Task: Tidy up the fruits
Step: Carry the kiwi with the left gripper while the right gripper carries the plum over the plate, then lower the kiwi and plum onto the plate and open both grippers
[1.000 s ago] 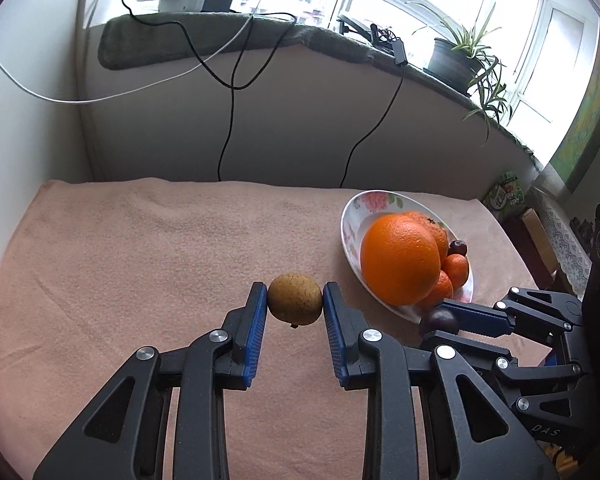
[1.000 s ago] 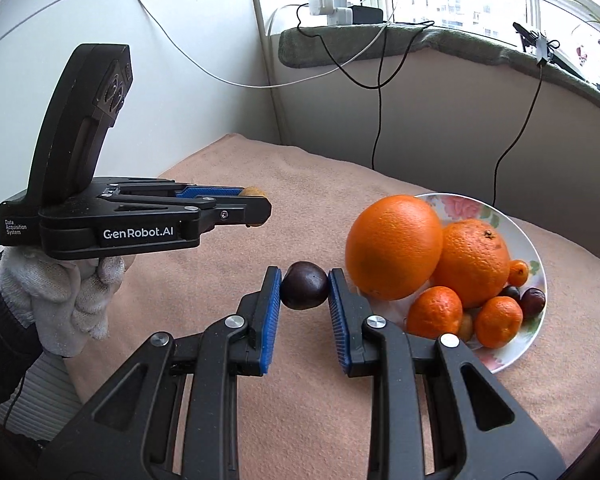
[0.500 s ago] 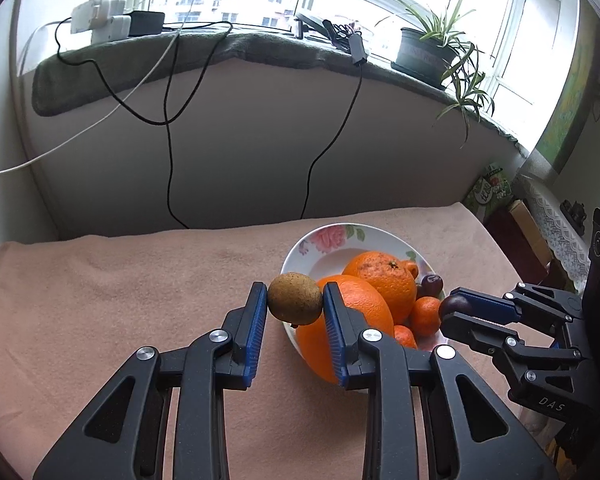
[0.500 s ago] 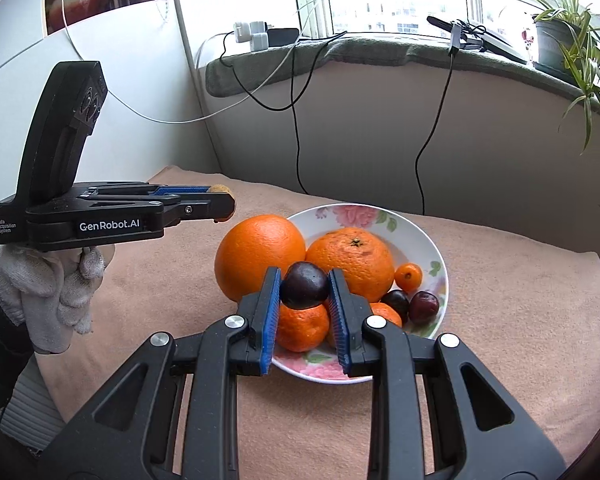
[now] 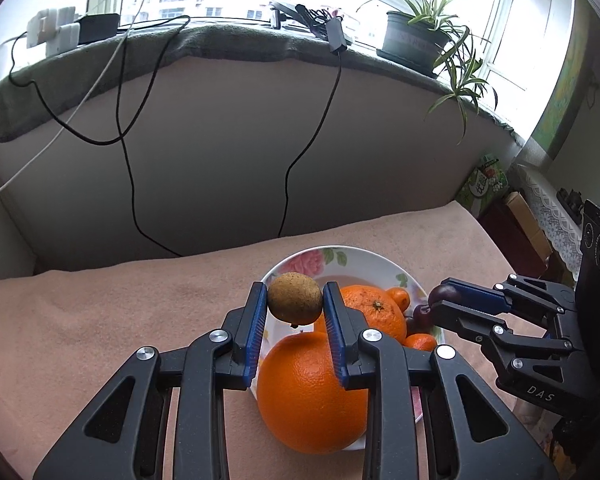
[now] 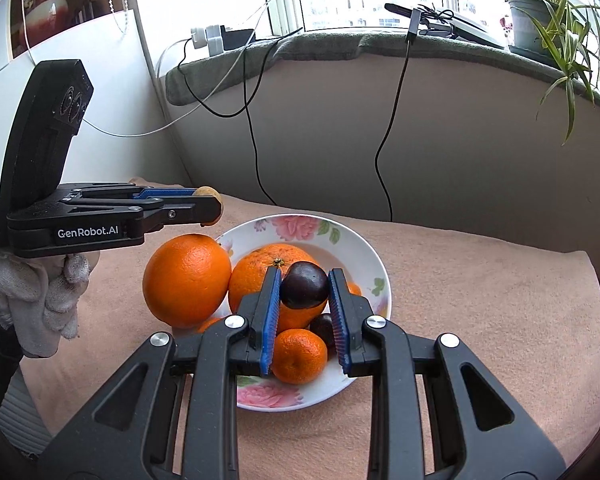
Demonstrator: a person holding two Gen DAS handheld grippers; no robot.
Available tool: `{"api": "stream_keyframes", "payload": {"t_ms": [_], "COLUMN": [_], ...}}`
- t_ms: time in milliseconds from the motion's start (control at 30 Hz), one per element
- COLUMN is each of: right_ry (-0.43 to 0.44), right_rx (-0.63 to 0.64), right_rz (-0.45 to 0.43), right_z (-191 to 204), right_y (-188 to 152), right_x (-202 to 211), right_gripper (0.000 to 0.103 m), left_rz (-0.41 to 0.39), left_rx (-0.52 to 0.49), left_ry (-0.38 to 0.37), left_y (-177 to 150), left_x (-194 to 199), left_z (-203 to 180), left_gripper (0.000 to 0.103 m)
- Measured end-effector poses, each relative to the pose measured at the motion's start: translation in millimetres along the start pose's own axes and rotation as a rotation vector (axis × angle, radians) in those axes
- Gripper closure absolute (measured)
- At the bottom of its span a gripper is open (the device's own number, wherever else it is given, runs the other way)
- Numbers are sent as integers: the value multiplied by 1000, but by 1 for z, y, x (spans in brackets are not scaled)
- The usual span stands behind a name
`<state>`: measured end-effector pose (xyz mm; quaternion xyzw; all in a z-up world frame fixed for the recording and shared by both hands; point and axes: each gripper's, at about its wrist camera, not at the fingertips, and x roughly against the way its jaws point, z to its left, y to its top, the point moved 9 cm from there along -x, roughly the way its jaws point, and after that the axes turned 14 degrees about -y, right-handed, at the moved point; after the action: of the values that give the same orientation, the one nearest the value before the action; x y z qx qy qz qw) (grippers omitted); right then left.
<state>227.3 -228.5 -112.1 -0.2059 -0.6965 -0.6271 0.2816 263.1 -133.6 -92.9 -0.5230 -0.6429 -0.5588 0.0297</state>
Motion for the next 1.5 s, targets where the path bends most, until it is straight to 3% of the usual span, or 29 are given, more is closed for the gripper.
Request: {"api": "stream_keyframes", "payload": {"t_ms": [400, 1300, 1367, 1433, 1500], "right_ry": [14, 57, 56, 53, 52], "right_rx": [-33, -65, -62, -61, -64], "right_rz": [31, 69, 70, 67, 62], "right_z": [-13, -14, -13, -13, -13], "right_y": [1, -3, -3, -3, -3], "right_x": [-22, -30, -29, -28, -27], "right_gripper": [78, 77, 76, 62, 59], "left_rz": [32, 58, 58, 58, 57], "left_rx": [-38, -40, -38, -38, -39], "left_ry": [-6, -13, -16, -15, -13], "left_y": [7, 8, 7, 7, 7], "left_x": [-17, -27, -27, -27, -26], "left_z": [-9, -7, -7, -7, -8], "left_gripper": [76, 75, 75, 75, 75]}}
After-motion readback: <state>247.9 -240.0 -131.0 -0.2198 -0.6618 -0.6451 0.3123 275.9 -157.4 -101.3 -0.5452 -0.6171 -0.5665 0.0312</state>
